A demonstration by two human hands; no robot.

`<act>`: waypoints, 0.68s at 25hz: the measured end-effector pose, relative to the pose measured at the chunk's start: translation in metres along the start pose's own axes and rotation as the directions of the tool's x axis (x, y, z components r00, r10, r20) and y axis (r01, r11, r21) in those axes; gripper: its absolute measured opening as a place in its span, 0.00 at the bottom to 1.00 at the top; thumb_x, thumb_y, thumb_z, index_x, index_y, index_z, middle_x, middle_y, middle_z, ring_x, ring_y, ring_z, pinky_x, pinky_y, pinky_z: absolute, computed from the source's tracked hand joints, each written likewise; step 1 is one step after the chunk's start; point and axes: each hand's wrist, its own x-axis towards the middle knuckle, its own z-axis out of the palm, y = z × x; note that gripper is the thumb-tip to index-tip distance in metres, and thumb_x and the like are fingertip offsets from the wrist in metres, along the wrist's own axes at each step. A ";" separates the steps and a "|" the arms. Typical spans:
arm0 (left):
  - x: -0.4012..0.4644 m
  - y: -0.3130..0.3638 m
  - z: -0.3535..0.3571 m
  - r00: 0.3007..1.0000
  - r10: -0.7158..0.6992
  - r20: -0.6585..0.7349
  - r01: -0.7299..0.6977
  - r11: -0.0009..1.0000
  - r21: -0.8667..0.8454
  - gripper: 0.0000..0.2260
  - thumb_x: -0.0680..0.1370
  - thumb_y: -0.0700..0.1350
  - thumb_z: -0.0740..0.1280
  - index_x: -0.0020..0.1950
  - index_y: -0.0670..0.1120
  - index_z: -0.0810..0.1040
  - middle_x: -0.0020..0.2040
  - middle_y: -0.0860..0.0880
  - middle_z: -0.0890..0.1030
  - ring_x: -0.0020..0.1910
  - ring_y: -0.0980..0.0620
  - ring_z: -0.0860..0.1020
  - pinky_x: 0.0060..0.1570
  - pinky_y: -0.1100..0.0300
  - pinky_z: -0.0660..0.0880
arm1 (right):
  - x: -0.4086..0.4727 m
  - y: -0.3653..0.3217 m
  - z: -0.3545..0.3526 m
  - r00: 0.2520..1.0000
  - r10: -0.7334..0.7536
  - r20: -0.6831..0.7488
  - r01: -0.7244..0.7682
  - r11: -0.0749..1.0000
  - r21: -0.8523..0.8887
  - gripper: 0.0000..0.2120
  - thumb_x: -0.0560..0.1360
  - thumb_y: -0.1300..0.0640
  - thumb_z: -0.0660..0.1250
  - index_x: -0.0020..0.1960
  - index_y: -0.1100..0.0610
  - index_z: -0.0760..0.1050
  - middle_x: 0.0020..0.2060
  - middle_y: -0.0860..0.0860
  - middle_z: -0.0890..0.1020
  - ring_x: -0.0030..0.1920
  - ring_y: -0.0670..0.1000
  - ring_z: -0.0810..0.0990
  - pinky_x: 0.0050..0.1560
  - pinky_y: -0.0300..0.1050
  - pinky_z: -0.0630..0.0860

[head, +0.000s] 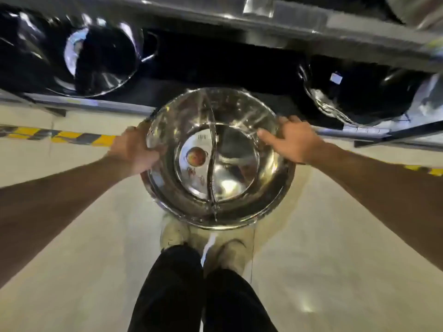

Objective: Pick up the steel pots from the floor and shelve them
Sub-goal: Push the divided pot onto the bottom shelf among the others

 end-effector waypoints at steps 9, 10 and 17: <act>0.100 0.011 0.014 0.978 -0.040 -0.207 0.066 0.990 0.125 0.42 0.75 0.56 0.67 0.83 0.51 0.48 0.75 0.38 0.62 0.72 0.30 0.62 0.68 0.35 0.65 | 0.119 0.002 -0.027 0.981 -0.087 -0.176 0.068 0.992 -0.110 0.38 0.77 0.28 0.54 0.74 0.55 0.66 0.68 0.65 0.73 0.70 0.67 0.66 0.69 0.58 0.62; 0.104 0.016 0.008 0.982 -0.043 -0.182 0.073 0.984 0.164 0.42 0.75 0.57 0.66 0.83 0.49 0.48 0.76 0.38 0.62 0.72 0.31 0.62 0.69 0.36 0.64 | 0.118 0.001 -0.031 0.980 -0.089 -0.175 0.070 0.991 -0.114 0.37 0.78 0.29 0.55 0.75 0.54 0.66 0.68 0.65 0.73 0.71 0.67 0.65 0.70 0.58 0.60; 0.088 0.034 -0.026 0.990 -0.089 -0.106 0.080 0.993 -0.091 0.31 0.71 0.62 0.58 0.73 0.55 0.64 0.66 0.38 0.69 0.67 0.31 0.68 0.69 0.41 0.68 | -0.029 0.015 0.019 0.986 0.149 -0.081 -0.104 0.909 0.405 0.30 0.79 0.41 0.64 0.76 0.52 0.61 0.70 0.61 0.70 0.70 0.65 0.68 0.63 0.55 0.67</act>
